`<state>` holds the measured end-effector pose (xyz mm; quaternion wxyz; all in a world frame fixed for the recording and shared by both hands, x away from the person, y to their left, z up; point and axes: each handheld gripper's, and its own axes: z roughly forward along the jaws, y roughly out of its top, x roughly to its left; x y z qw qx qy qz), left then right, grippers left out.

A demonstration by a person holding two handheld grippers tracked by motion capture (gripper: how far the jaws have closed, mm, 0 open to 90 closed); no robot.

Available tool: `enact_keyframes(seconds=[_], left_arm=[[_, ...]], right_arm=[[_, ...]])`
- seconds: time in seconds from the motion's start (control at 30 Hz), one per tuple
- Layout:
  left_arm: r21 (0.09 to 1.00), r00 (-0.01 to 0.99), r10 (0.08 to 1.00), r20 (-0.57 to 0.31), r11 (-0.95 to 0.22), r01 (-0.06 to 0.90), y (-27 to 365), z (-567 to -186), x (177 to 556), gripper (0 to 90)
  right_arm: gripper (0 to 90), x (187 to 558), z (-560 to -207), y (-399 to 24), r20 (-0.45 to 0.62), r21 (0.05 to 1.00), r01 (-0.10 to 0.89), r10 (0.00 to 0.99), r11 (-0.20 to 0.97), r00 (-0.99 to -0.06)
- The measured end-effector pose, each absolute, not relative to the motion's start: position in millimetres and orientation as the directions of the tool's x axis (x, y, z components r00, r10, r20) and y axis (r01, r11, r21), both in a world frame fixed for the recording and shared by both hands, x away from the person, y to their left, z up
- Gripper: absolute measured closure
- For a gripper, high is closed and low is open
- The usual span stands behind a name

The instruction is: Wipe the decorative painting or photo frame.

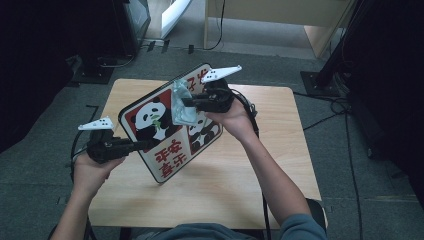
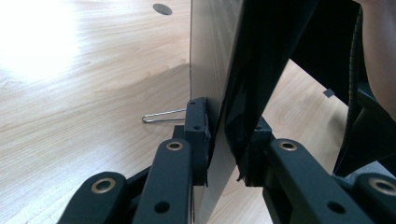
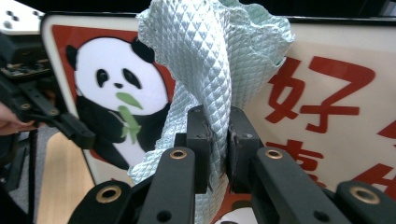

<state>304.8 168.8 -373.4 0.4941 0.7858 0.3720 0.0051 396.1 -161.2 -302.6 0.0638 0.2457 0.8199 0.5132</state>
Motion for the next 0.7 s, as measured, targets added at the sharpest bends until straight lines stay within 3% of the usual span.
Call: enact_keyframes(seconds=[0.7], left_arm=[[0.784, 0.727, 0.592, -0.348, -0.242, 0.572, 167.6, -373.1, 302.2, 77.7]], right_arm=[[82.2, 409.2, -318.0, -161.9, 0.167, 0.861, 0.372, 0.496, 0.348, -0.852]])
